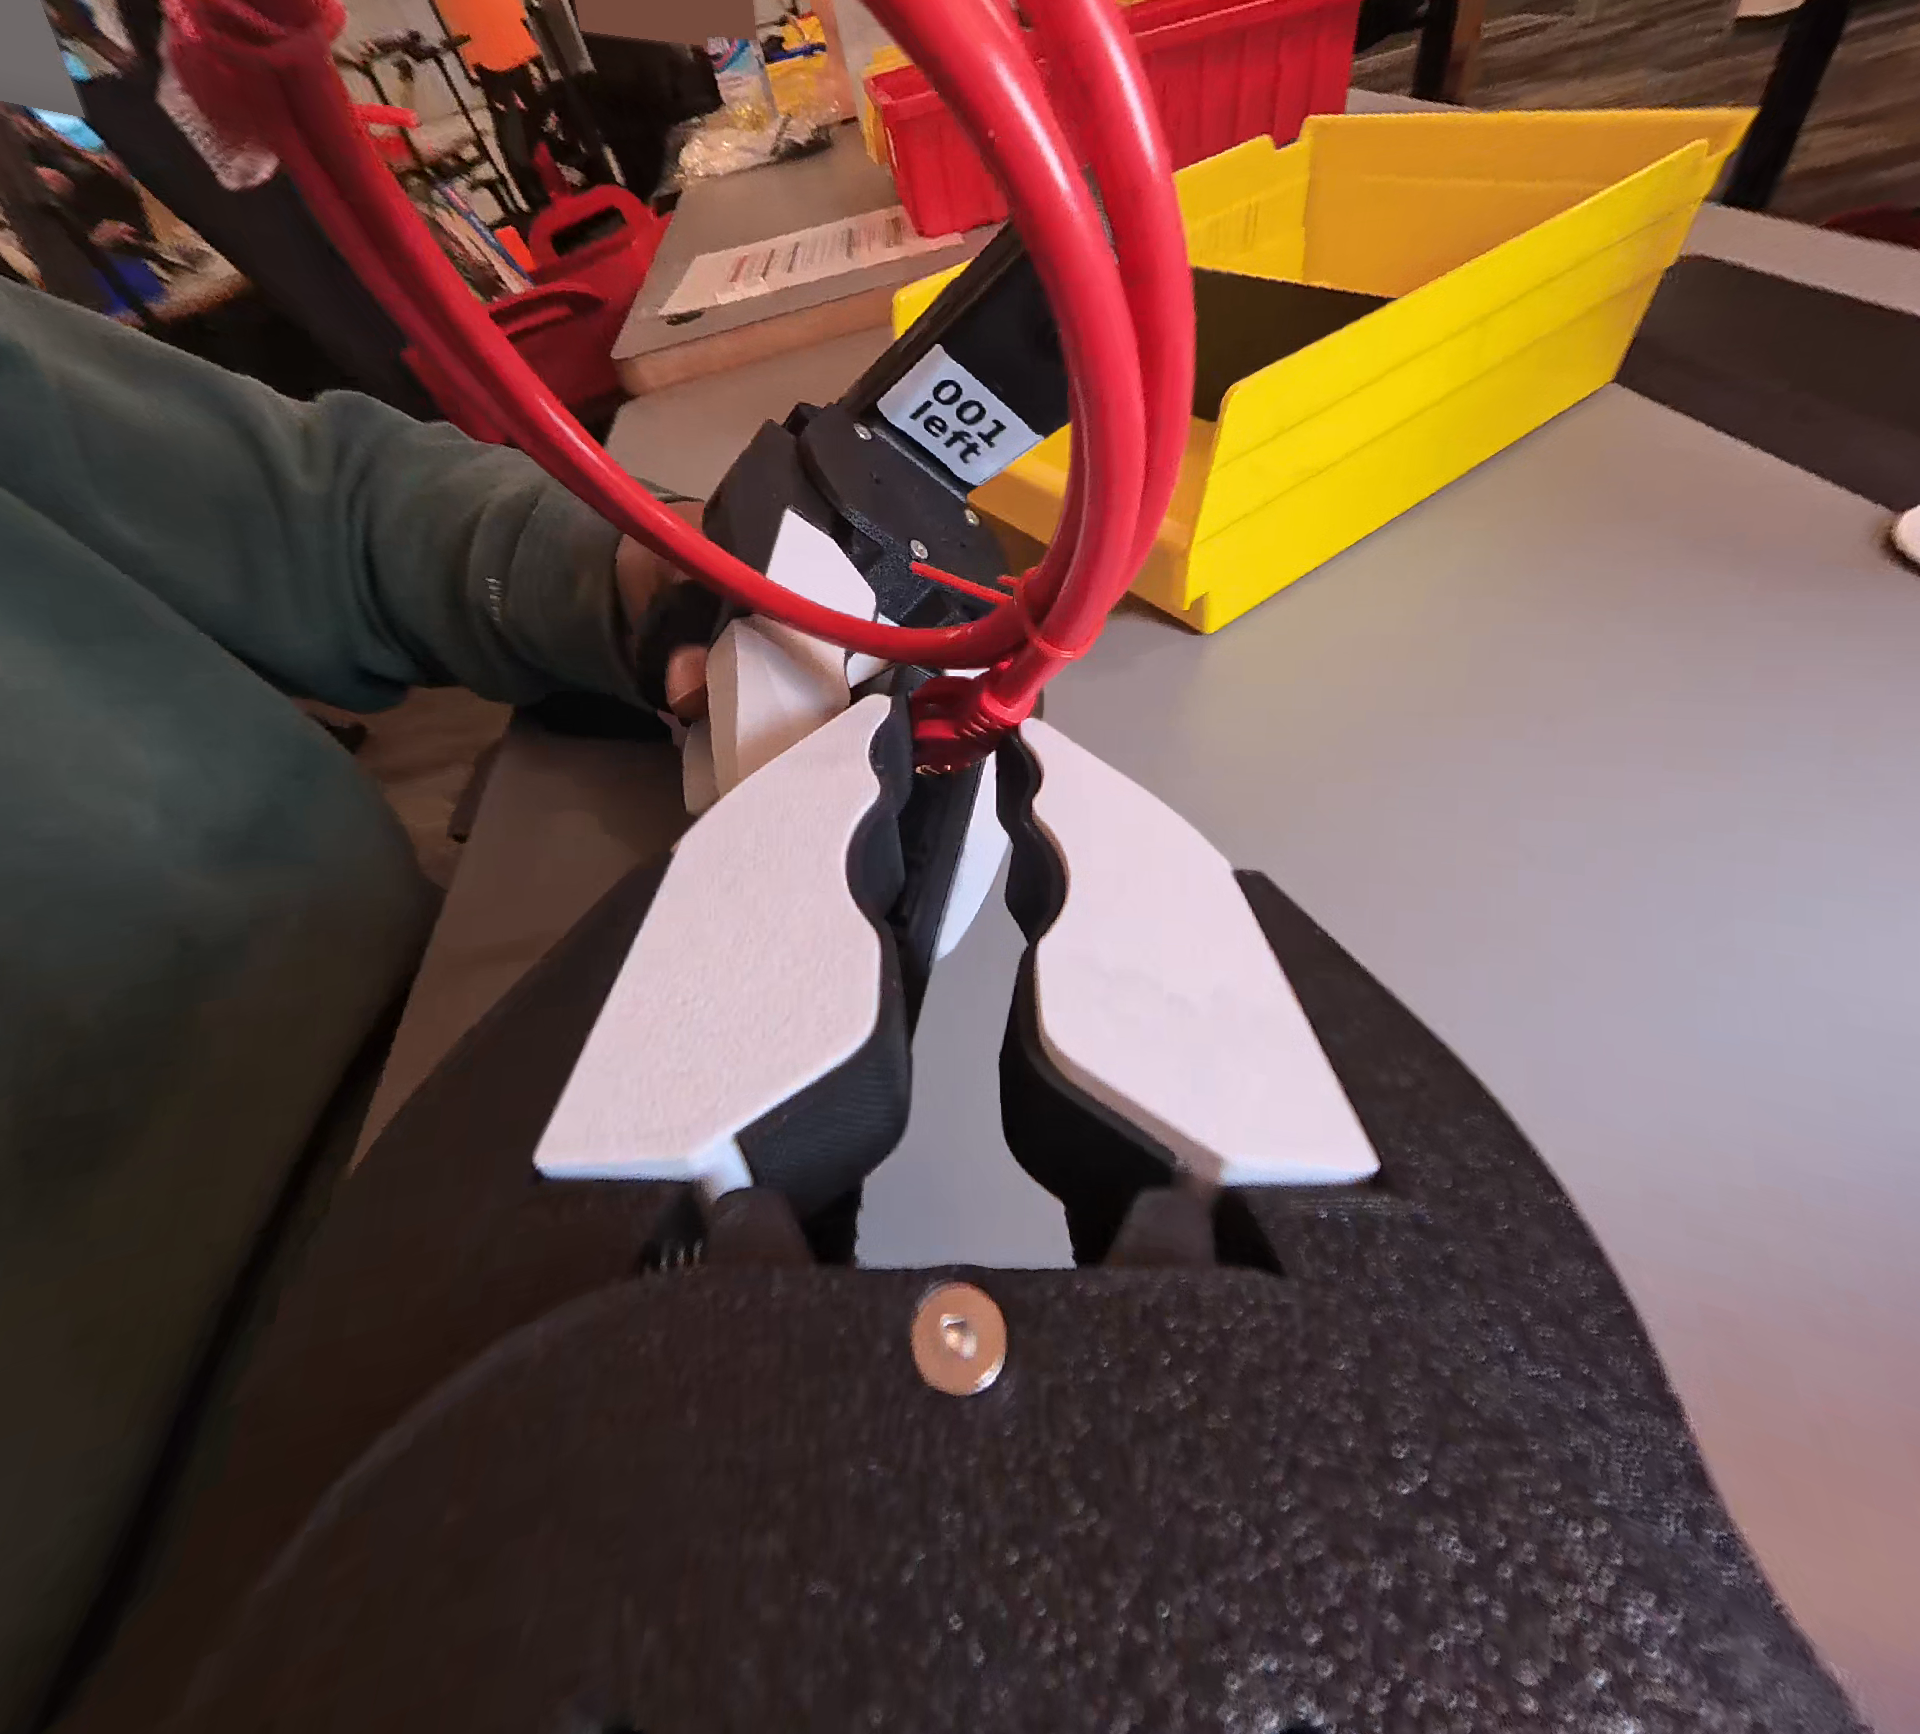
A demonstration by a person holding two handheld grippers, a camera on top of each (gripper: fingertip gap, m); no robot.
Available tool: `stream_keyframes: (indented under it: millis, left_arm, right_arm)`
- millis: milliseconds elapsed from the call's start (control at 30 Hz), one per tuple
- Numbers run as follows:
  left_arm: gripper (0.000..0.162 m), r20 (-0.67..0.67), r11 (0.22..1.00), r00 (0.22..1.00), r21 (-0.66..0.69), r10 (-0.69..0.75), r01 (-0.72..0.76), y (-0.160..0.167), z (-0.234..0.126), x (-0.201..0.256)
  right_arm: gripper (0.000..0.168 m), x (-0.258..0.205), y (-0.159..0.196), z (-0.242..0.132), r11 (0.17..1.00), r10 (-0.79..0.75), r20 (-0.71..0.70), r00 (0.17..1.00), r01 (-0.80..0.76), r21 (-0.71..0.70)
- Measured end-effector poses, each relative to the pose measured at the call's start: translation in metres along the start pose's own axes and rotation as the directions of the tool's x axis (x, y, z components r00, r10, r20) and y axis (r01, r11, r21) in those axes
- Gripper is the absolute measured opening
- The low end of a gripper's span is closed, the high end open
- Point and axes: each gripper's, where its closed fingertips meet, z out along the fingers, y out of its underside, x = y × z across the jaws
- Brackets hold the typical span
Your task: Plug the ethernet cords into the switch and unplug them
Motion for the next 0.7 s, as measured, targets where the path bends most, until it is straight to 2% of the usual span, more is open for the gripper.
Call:
stream_keyframes:
  millis: [67, 100, 133, 167, 200, 267, 400, 567, 633, 700]
  left_arm:
    - [0.03, -0.004, 1.0, 1.0, -0.02, -0.004, 0.004, 0.003, 0.001, 0.0]
    - [0.03, -0.086, 1.0, 0.996, -0.019, 0.004, -0.006, 0.004, -0.001, 0.013]
    - [0.029, -0.14, 1.0, 0.99, -0.004, -0.001, 0.0, 0.001, -0.003, 0.027]
    - [0.029, -0.115, 0.998, 0.992, -0.017, 0.059, -0.062, 0.005, -0.003, 0.031]
    - [0.03, -0.071, 0.992, 0.991, -0.037, 0.115, -0.118, 0.009, -0.002, 0.028]
    - [0.029, -0.088, 0.996, 0.993, -0.027, 0.082, -0.085, 0.006, -0.004, 0.026]
    - [0.029, -0.123, 0.997, 0.99, 0.027, 0.071, -0.068, -0.005, -0.013, 0.025]
    - [0.029, -0.105, 0.993, 0.99, 0.072, 0.097, -0.09, -0.013, -0.018, 0.026]
    - [0.029, -0.1, 0.994, 0.991, 0.067, 0.088, -0.081, -0.012, -0.017, 0.023]
    - [0.029, -0.1, 0.996, 0.992, 0.059, 0.071, -0.066, -0.01, -0.015, 0.021]
  right_arm:
    - [0.015, 0.004, -0.001, -0.004, 0.995, 0.089, 0.048, 0.995, -0.091, 0.039]
    - [0.013, 0.024, -0.001, -0.014, 0.993, 0.104, -0.039, 0.994, -0.101, 0.06]
    - [0.013, 0.035, -0.003, -0.026, 0.985, 0.152, -0.042, 0.988, -0.148, 0.091]
    - [0.013, 0.03, -0.007, -0.034, 0.975, 0.193, 0.015, 0.981, -0.194, 0.112]
    - [0.014, 0.02, -0.007, -0.034, 0.986, 0.144, 0.01, 0.989, -0.145, 0.086]
    - [0.014, 0.004, -0.015, -0.033, 0.995, 0.088, 0.012, 0.996, -0.089, 0.042]
    - [0.014, 0.037, -0.055, -0.079, 0.981, 0.161, -0.095, 0.982, -0.149, 0.122]
    - [0.014, 0.095, -0.077, -0.17, 0.99, 0.138, -0.413, 0.9, -0.134, 0.039]
    - [0.014, 0.121, -0.074, -0.207, 0.978, 0.147, -0.524, 0.839, -0.202, -0.05]
    - [0.014, 0.148, -0.056, -0.241, 0.927, 0.151, -0.625, 0.766, -0.33, -0.18]
